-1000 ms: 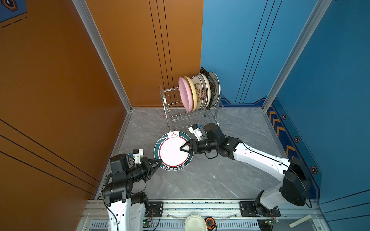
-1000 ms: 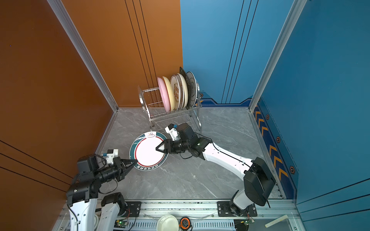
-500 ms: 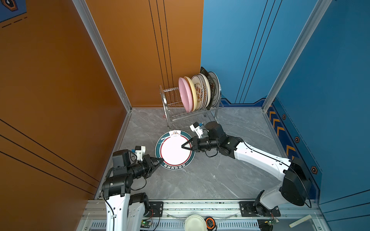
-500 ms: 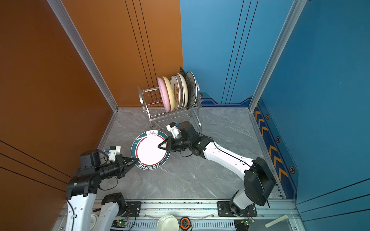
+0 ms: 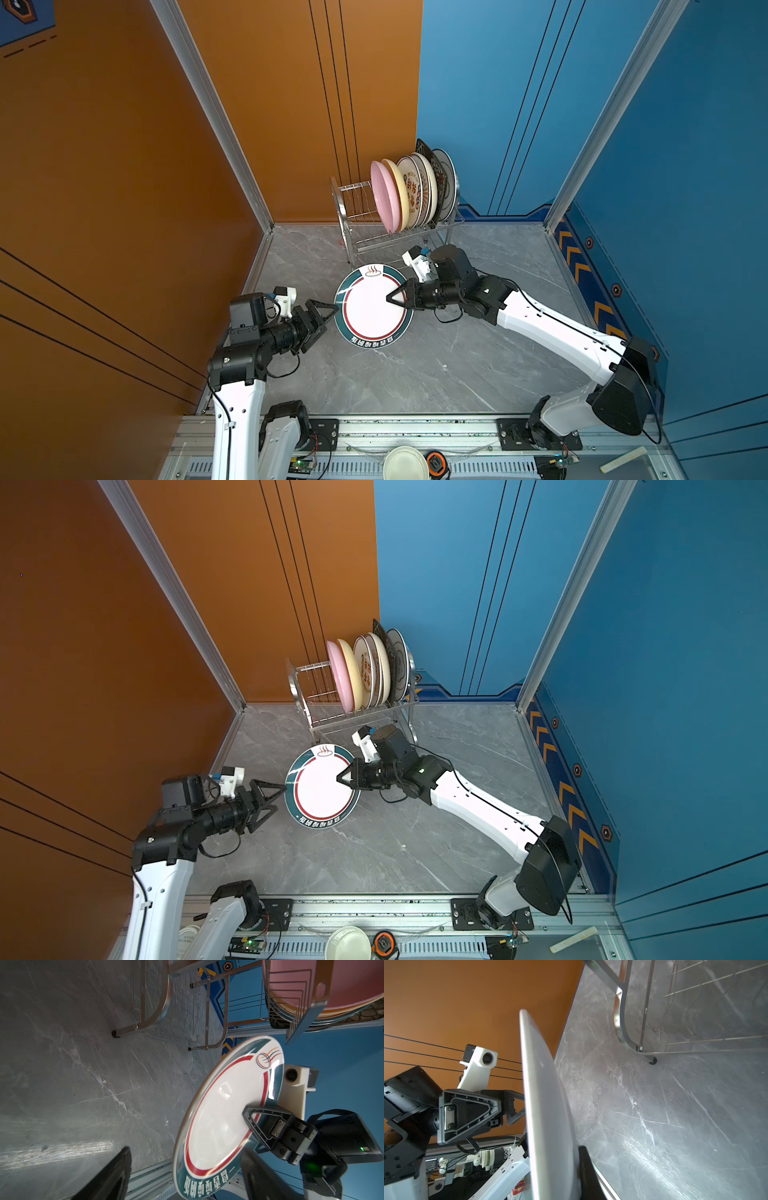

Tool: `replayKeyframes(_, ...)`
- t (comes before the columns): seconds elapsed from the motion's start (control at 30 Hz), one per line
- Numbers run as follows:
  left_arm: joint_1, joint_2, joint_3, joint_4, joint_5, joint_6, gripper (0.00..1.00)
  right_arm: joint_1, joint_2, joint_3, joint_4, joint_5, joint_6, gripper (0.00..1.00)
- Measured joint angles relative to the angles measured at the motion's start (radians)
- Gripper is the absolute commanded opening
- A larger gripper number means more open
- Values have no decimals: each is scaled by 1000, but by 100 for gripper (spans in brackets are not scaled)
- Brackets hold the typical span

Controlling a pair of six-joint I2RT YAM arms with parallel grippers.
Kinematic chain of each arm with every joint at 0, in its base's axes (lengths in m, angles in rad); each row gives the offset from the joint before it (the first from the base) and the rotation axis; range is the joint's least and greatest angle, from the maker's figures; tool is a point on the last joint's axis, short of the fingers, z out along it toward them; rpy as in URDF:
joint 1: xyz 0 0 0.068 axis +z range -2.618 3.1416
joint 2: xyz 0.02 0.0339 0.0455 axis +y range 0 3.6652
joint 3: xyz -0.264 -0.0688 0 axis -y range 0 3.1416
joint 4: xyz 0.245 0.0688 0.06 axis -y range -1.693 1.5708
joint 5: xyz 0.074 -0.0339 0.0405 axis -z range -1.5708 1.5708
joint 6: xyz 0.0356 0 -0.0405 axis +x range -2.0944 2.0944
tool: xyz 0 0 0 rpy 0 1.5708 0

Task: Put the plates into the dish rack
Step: 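Carry the white plate to the rack with the right gripper while the left releases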

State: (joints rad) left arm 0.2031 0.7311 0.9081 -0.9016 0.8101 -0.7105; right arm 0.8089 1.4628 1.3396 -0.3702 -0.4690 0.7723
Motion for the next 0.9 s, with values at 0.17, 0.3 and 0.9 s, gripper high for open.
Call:
replayKeyframes(0.17,11,40,31,31,-71,7,95,1,-56,87,-122,92,-44,0)
replayKeyframes(0.3,13,82,63,84,-123,6,97,5,-71,173,-216,166,-74,0)
replayKeyframes(0.9,-74,194,74,323,-227,23,98,180,179,962,-587,818,-299,0)
